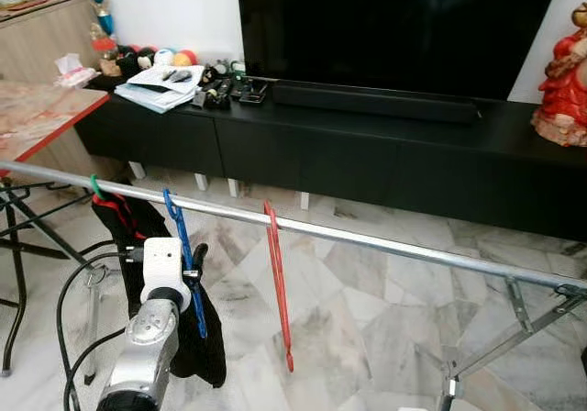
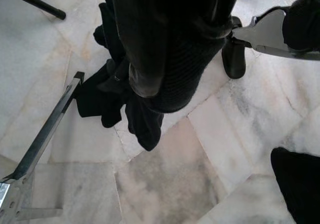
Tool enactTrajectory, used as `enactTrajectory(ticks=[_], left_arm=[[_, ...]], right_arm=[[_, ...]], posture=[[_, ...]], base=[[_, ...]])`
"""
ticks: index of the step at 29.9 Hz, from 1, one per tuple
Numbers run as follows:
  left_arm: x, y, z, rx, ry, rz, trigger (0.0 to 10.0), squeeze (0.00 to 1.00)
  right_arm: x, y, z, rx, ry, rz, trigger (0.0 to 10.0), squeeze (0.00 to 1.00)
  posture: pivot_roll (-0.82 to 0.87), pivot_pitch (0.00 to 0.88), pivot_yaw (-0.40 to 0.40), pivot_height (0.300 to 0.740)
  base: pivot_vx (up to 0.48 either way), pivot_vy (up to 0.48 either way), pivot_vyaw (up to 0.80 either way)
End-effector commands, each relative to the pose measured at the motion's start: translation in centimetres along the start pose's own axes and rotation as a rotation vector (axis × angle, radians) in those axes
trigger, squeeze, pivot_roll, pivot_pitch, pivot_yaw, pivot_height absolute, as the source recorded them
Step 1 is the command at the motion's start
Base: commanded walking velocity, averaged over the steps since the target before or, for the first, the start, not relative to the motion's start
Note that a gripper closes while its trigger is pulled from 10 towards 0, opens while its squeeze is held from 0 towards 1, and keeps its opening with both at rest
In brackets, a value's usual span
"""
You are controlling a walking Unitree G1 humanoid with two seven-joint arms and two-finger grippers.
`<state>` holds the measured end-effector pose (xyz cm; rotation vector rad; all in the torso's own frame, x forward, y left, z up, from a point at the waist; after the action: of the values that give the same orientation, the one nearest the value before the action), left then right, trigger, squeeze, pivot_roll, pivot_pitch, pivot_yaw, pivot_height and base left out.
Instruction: Hang hanger
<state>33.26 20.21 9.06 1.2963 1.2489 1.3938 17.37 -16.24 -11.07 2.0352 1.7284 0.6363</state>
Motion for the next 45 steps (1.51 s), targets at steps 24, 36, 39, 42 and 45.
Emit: enactTrajectory(ticks=[24, 36, 39, 42, 45], left_arm=[[-0.9, 1.4, -0.9, -0.075, -0.069, -0.024, 10.0, 0.00], [-1.3, 1.5, -0.8, -0.076, -0.083, -0.030, 10.0, 0.00], [-1.3, 1.6, -0.8, -0.079, -0.084, -0.031, 10.0, 0.00], [-1.3, 1.6, -0.9, -0.085, -0.088, -0.033, 10.0, 0.00], [-1.3, 1.6, -1.1, -0.089, -0.093, -0.024, 10.0, 0.00]], right_arm=[[-1.0, 1.6, 0.1, -0.055, -0.009, 0.009, 10.0, 0.00], [-0.8, 2.0, 0.2, -0.083, -0.007, -0.009, 10.0, 0.00], [-0.8, 2.0, 0.2, -0.080, -0.009, -0.002, 10.0, 0.00], [-0.8, 1.9, 0.1, -0.077, -0.010, -0.004, 10.0, 0.00], [-0.8, 1.8, 0.1, -0.073, -0.009, -0.004, 10.0, 0.00]], posture=[[0.02, 0.000, 0.041, 0.740], [0.02, 0.006, 0.036, 0.740], [0.02, 0.007, 0.035, 0.740], [0.02, 0.010, 0.036, 0.740], [0.02, 0.012, 0.036, 0.740]], base=[[0.070, 0.000, 0.28], [0.312, 0.000, 0.33], [0.315, 0.000, 0.00], [0.095, 0.000, 0.00], [0.000, 0.000, 0.00]])
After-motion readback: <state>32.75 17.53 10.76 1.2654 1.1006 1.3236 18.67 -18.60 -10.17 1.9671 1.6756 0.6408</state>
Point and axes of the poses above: a point about 5 cm out from each wrist's last joint towards the gripper, its own z axis pointing out of the wrist towards the gripper, its own y axis along the axis of the wrist's last joint, x = y × z, the point moved 2 cm from there along z, pointing out of the wrist towards the gripper, and after that the axes turned 7 degrees about z, right-handed, at the moved point
